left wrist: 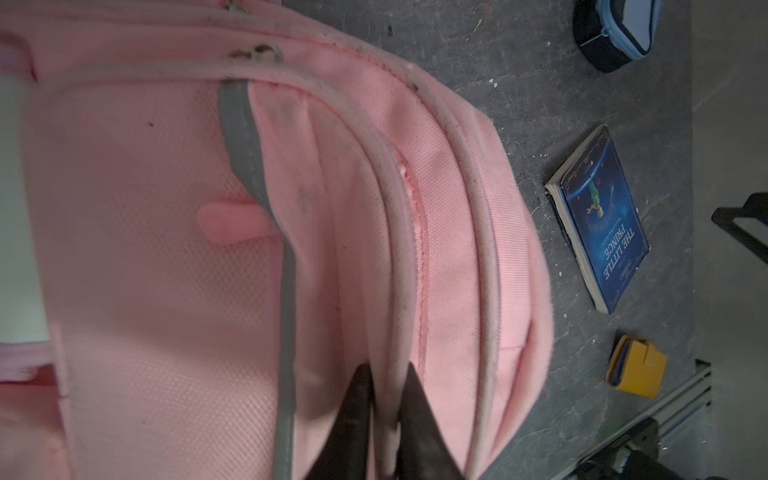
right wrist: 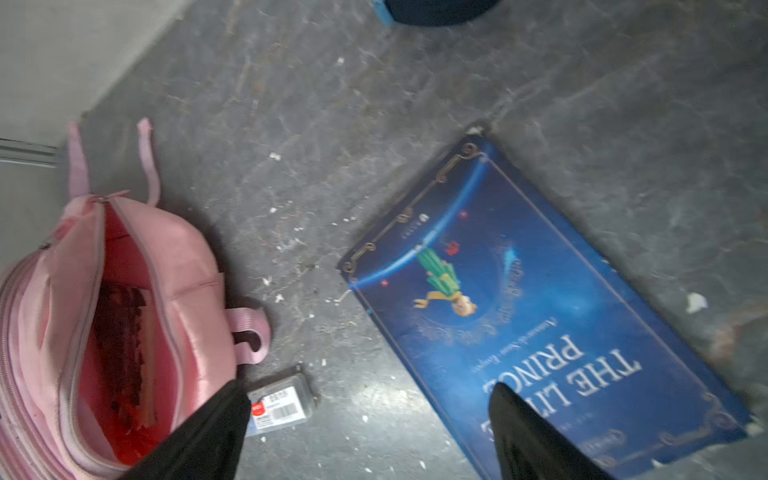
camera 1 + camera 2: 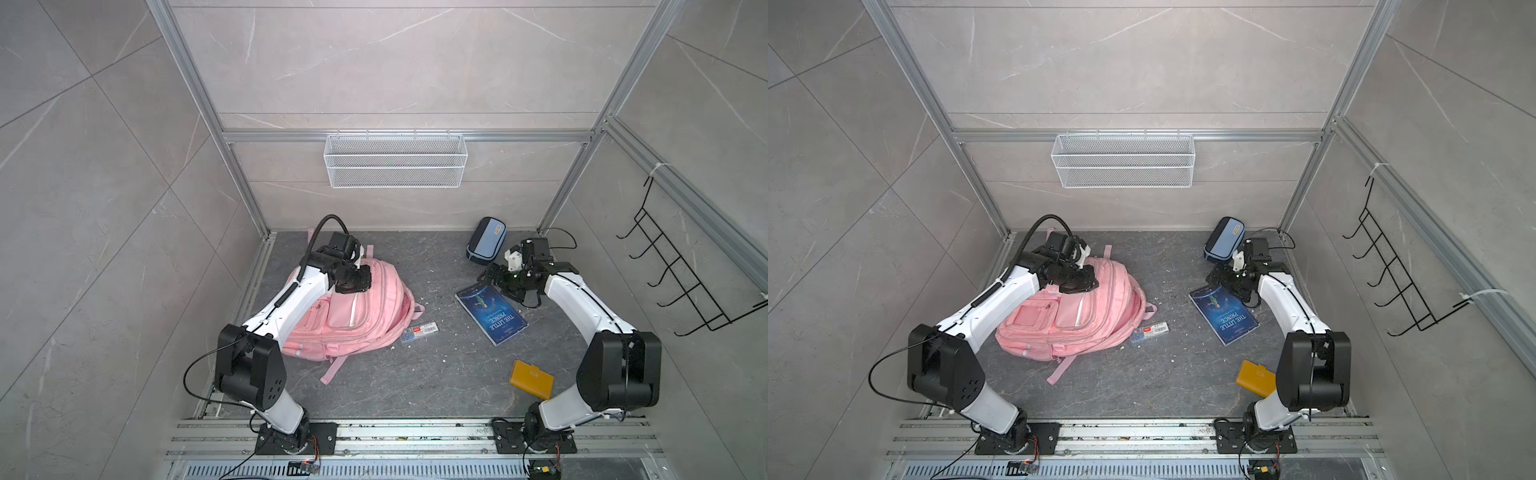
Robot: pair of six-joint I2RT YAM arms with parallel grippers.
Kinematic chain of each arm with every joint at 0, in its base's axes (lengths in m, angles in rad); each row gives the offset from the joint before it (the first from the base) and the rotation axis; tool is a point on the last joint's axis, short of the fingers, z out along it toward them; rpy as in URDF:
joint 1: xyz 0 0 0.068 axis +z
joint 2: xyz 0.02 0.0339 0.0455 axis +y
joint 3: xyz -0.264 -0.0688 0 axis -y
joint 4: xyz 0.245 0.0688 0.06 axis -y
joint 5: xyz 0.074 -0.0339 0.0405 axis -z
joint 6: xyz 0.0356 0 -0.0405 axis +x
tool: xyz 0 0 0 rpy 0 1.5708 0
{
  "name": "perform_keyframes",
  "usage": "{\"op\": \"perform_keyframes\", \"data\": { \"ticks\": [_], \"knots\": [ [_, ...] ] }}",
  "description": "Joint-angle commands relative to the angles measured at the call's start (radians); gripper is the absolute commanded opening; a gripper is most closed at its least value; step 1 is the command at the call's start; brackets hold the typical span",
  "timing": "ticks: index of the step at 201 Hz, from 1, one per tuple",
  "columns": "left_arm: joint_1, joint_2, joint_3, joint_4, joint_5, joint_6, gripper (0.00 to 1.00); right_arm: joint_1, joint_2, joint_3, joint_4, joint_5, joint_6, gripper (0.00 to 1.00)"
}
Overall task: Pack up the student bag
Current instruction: 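Release the comic book and withdraw the right gripper toward the blue book, then grasp the blue Little Prince book edges with both grippers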
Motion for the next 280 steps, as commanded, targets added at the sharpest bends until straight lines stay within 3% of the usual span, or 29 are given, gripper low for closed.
{"op": "perform_keyframes", "data": {
  "ticks": [1,12,31,44,58,93,124,161,203,239,280],
  "knots": [
    [-0.003,-0.006,0.054,-0.058,-0.088,-0.044,0.39,-0.051,0.058,0.018,-0.051,0.023,-0.062,0.91],
    [-0.022,-0.008,0.079,-0.095,-0.145,-0.045,0.49,-0.067,0.09,0.036,-0.062,0.03,-0.082,0.9],
    [-0.113,0.008,0.176,-0.194,-0.259,0.0,0.81,-0.089,0.139,0.068,-0.074,0.066,-0.116,0.9],
    [-0.194,0.027,0.233,-0.232,-0.286,0.011,0.87,-0.109,0.168,0.083,-0.063,0.073,-0.12,0.9],
    [-0.274,0.056,0.272,-0.225,-0.235,-0.014,0.91,-0.127,0.211,0.109,-0.057,0.059,-0.121,0.9],
    [-0.408,0.196,0.325,-0.078,-0.027,-0.124,0.93,-0.152,0.311,0.171,-0.067,0.039,-0.14,0.89],
    [-0.463,0.36,0.462,-0.073,0.108,-0.1,0.93,-0.155,0.358,0.182,-0.082,0.02,-0.158,0.89],
    [-0.466,0.484,0.52,-0.019,0.193,-0.122,0.92,-0.156,0.385,0.148,-0.063,-0.025,-0.143,0.88],
    [-0.461,0.562,0.579,0.041,0.197,-0.138,0.85,-0.156,0.372,0.067,-0.037,-0.068,-0.132,0.86],
    [-0.445,0.676,0.645,0.083,0.267,-0.2,0.78,-0.146,0.308,-0.069,0.012,-0.109,-0.104,0.85],
    [-0.415,0.742,0.62,0.172,0.323,-0.287,0.71,-0.084,0.222,-0.208,0.046,-0.116,-0.076,0.81]
  ]
}}
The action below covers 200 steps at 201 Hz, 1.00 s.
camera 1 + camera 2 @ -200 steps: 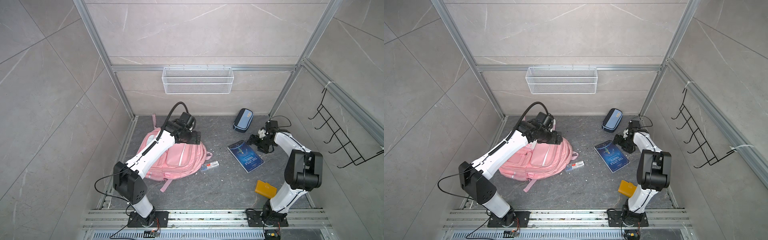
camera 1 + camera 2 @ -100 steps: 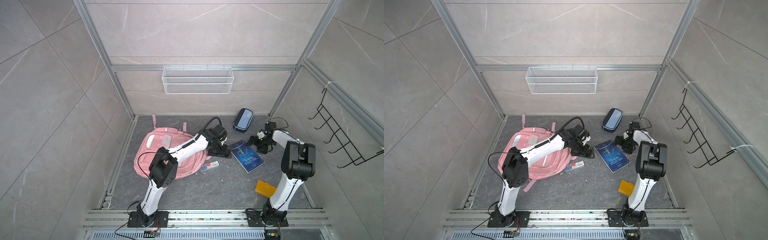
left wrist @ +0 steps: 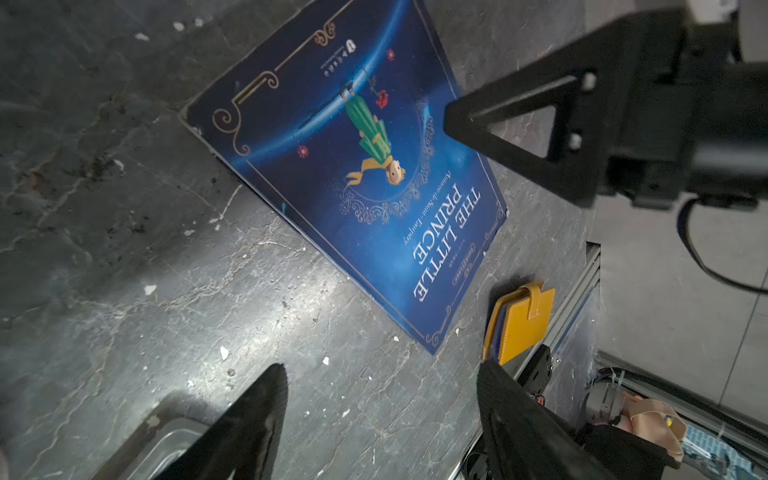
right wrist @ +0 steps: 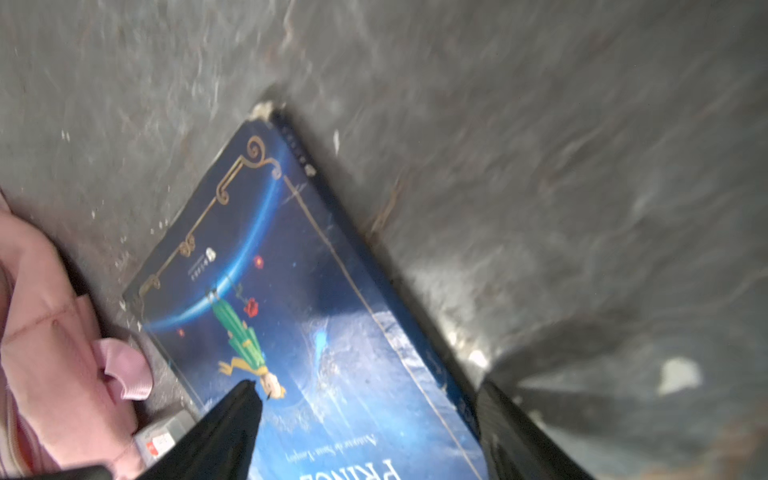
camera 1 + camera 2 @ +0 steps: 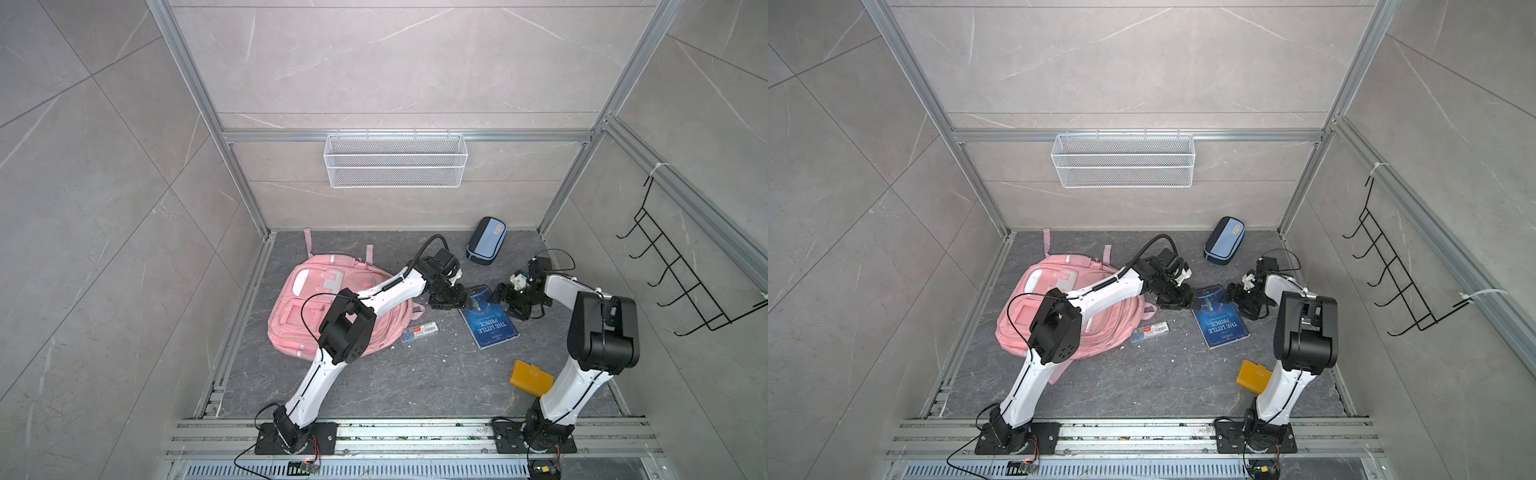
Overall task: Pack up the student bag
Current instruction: 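Grasp the blue Little Prince book edges with both grippers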
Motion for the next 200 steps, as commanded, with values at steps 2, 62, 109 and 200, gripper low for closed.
{"op": "perform_keyframes", "data": {
  "ticks": [2,62,109,200],
  "knots": [
    [0.025,0.043,0.002,0.083,0.072,-0.08,0.7,0.049,-0.015,-0.107,-0.038,-0.018,0.041,0.81],
    [0.047,0.128,0.012,0.091,0.086,-0.097,0.59,0.06,-0.078,-0.257,0.073,-0.142,0.121,0.77],
    [0.048,0.155,-0.001,0.127,0.111,-0.12,0.47,0.077,-0.084,-0.318,0.168,-0.247,0.149,0.77],
    [0.05,0.096,-0.092,0.289,0.2,-0.134,0.21,0.094,-0.246,-0.449,0.453,-0.455,0.21,0.52]
  ]
}}
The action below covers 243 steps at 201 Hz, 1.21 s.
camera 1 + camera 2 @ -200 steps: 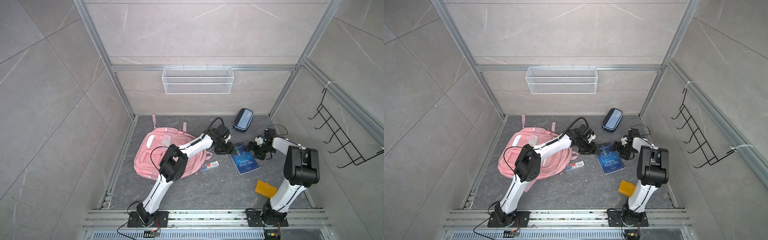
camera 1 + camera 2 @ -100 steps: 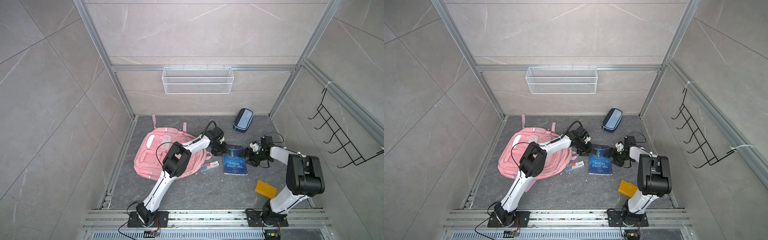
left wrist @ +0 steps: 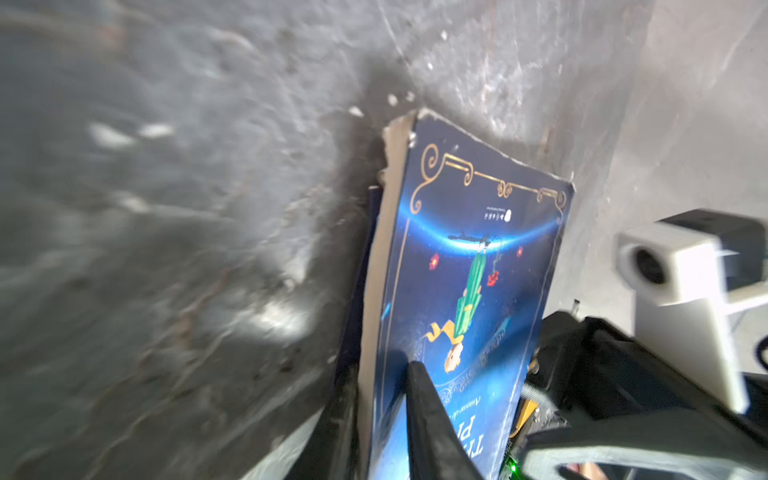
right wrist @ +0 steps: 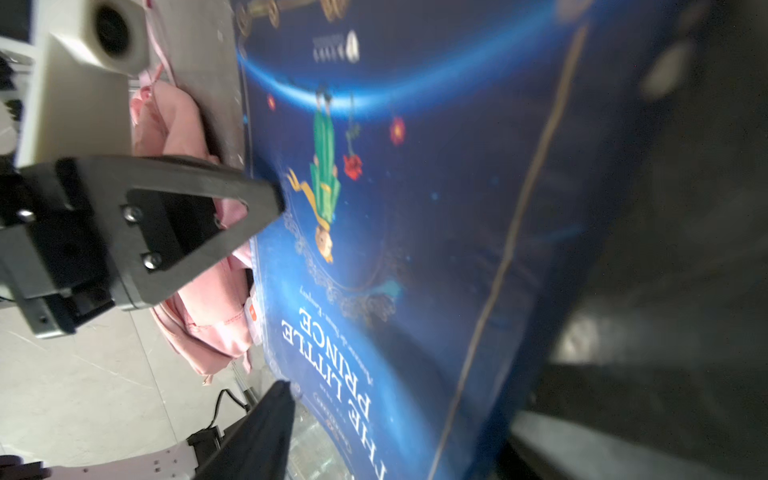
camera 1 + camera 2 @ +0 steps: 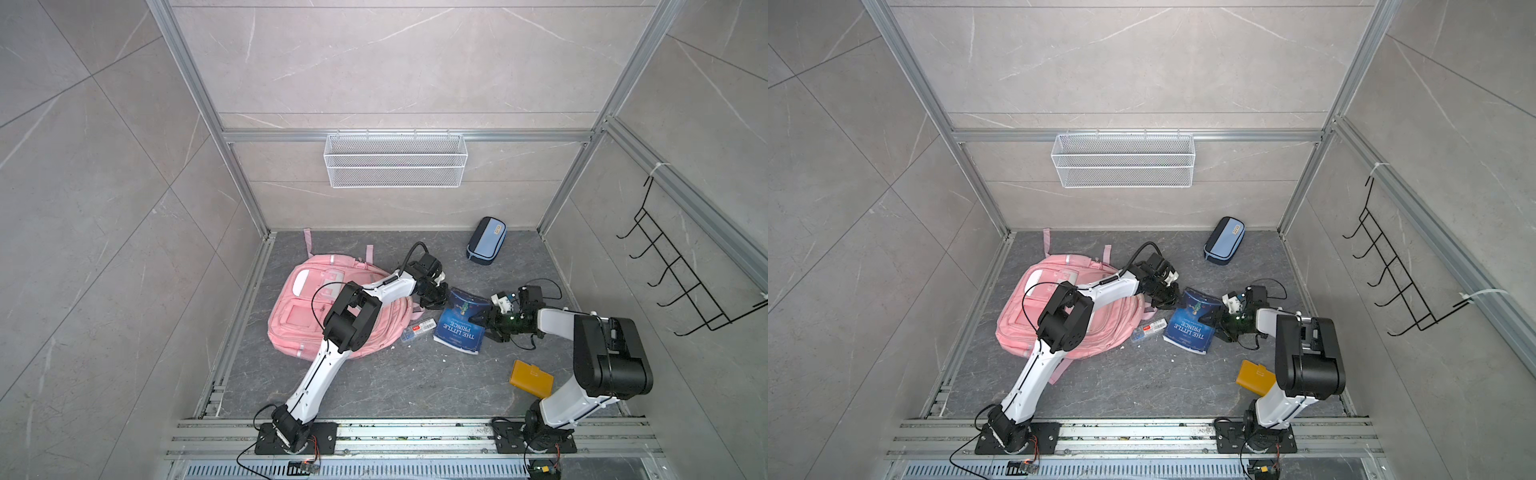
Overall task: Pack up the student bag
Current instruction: 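Grasp the blue Little Prince book edges with both grippers, then lift the blue book upright with both grippers and carry it toward the backpack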
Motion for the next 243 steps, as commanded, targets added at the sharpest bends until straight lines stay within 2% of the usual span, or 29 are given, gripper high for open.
{"op": "perform_keyframes", "data": {
  "ticks": [1,27,41,49,70,98,110,141,162,184,200,243],
  "knots": [
    [-0.032,-0.032,-0.022,0.073,0.08,-0.018,0.21,0.021,-0.061,-0.019,0.086,-0.063,0.039,0.51],
    [-0.029,-0.069,-0.031,0.07,0.084,0.003,0.21,0.029,-0.121,-0.002,0.095,-0.046,0.039,0.26],
    [-0.018,-0.113,-0.064,0.074,0.07,0.016,0.22,0.033,-0.163,0.018,0.084,-0.028,0.029,0.17],
    [-0.008,-0.165,-0.098,0.087,0.063,0.017,0.25,0.038,-0.185,0.034,0.074,-0.018,0.021,0.12],
    [0.025,-0.279,-0.195,0.128,0.037,0.019,0.45,0.053,-0.213,0.087,0.046,-0.006,-0.002,0.0],
    [0.06,-0.449,-0.228,0.019,-0.027,0.136,0.72,0.112,-0.25,0.193,-0.011,-0.009,-0.076,0.0],
    [0.074,-0.514,-0.218,-0.064,-0.056,0.205,0.76,0.155,-0.254,0.253,-0.065,-0.009,-0.145,0.0],
    [0.125,-0.623,-0.138,-0.281,-0.081,0.406,0.78,0.262,-0.188,0.456,-0.272,-0.028,-0.361,0.0],
    [0.126,-0.682,-0.102,-0.389,-0.118,0.526,0.79,0.336,-0.134,0.576,-0.387,-0.008,-0.451,0.0],
    [0.13,-0.776,-0.127,-0.441,-0.191,0.591,0.78,0.417,-0.121,0.629,-0.423,-0.001,-0.507,0.0],
    [0.145,-0.828,-0.115,-0.495,-0.204,0.644,0.77,0.467,-0.116,0.654,-0.451,-0.014,-0.562,0.0],
    [0.162,-0.852,-0.027,-0.674,-0.282,0.771,0.75,0.568,-0.062,0.771,-0.638,-0.019,-0.721,0.0]
  ]
}}
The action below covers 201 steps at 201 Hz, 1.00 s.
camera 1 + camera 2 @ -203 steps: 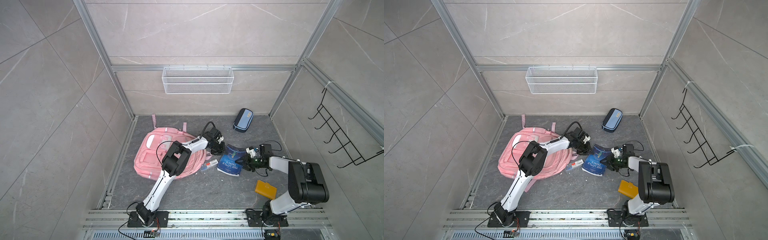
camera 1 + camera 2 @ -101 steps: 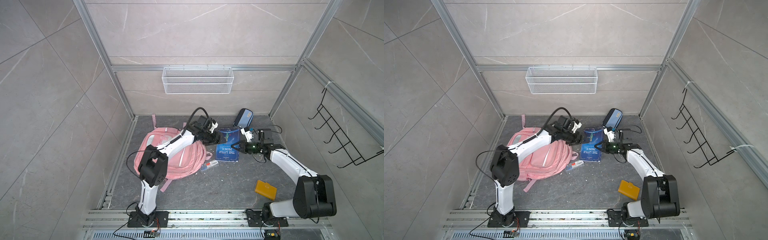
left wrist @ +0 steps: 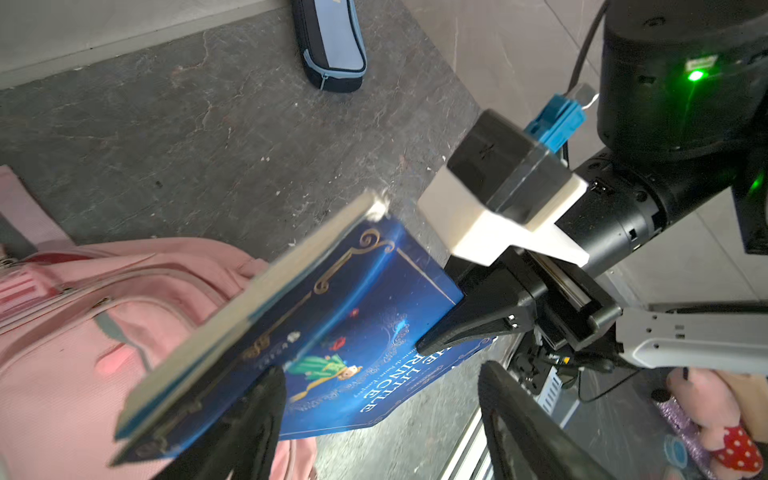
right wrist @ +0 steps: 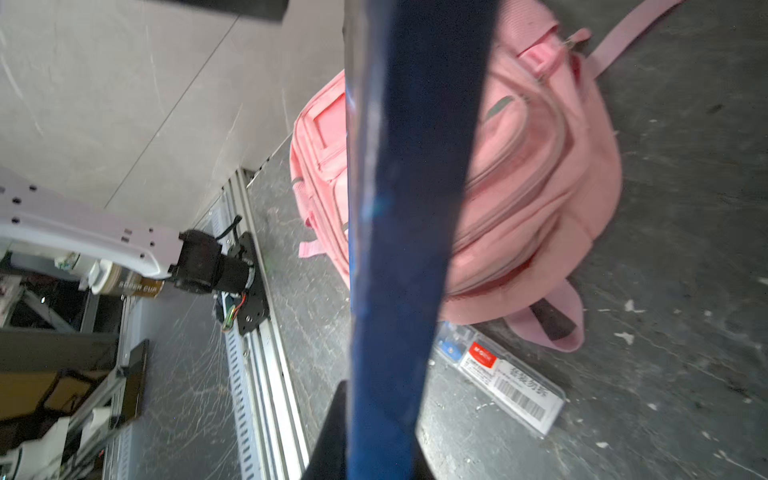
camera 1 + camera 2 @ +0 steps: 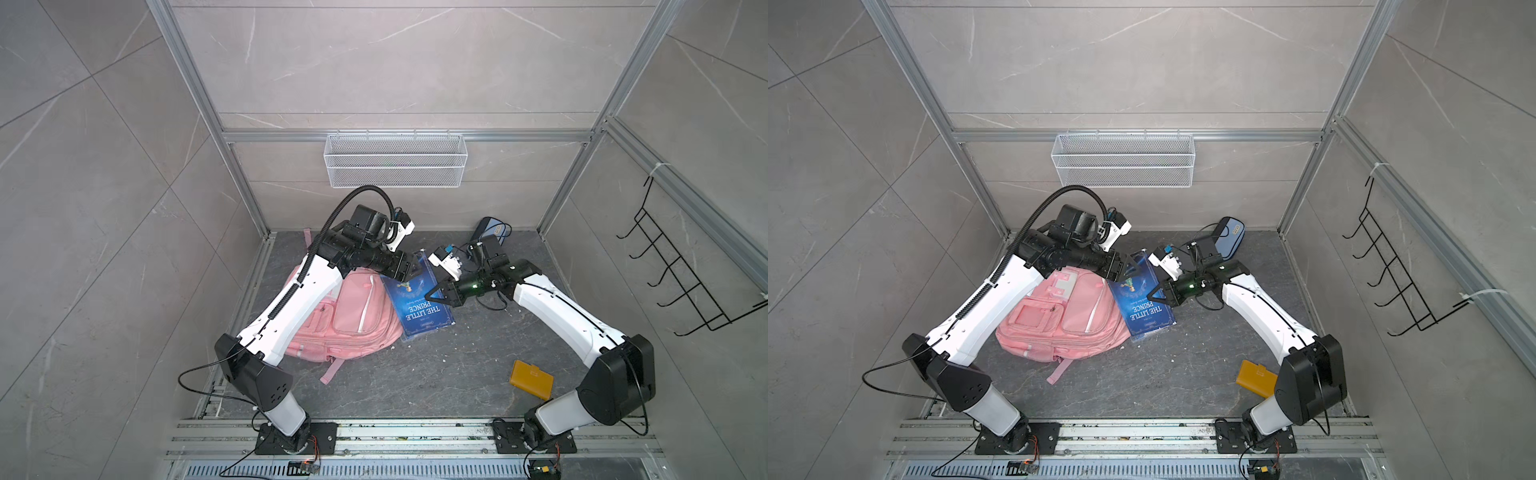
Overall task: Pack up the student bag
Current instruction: 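Lift the blue book upright with both grippers and carry it toward the backpack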
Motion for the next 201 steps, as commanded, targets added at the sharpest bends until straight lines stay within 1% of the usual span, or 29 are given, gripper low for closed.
{"op": "perform_keyframes", "data": {
  "ticks": [1,21,57,84,118,145,159,174,196,201],
  "knots": [
    [0.016,-0.032,0.053,-0.14,-0.07,0.134,0.75,0.034,0.028,0.098,-0.127,-0.036,-0.135,0.0],
    [0.032,-0.056,0.034,-0.145,-0.071,0.175,0.76,0.061,0.034,0.12,-0.134,-0.07,-0.135,0.0],
    [0.079,-0.115,-0.051,-0.12,-0.003,0.199,0.76,0.102,0.023,0.13,-0.148,-0.11,-0.123,0.0],
    [0.082,-0.125,-0.12,-0.094,0.102,0.175,0.76,0.136,0.021,0.126,-0.165,-0.117,-0.129,0.0],
    [0.082,-0.112,-0.158,-0.087,0.242,0.153,0.77,0.138,0.031,0.163,-0.206,-0.124,-0.159,0.0],
    [0.082,-0.13,-0.194,-0.076,0.274,0.139,0.77,0.135,0.05,0.2,-0.244,-0.117,-0.196,0.0],
    [0.082,-0.138,-0.225,-0.072,0.295,0.129,0.73,0.136,0.062,0.216,-0.263,-0.111,-0.219,0.0],
    [0.083,-0.146,-0.258,-0.068,0.311,0.126,0.67,0.134,0.073,0.238,-0.284,-0.105,-0.242,0.0],
    [0.083,-0.175,-0.296,-0.032,0.312,0.094,0.54,0.123,0.087,0.26,-0.294,-0.098,-0.249,0.0],
    [0.083,-0.182,-0.302,-0.025,0.311,0.088,0.49,0.119,0.089,0.262,-0.292,-0.101,-0.246,0.0]
  ]
}}
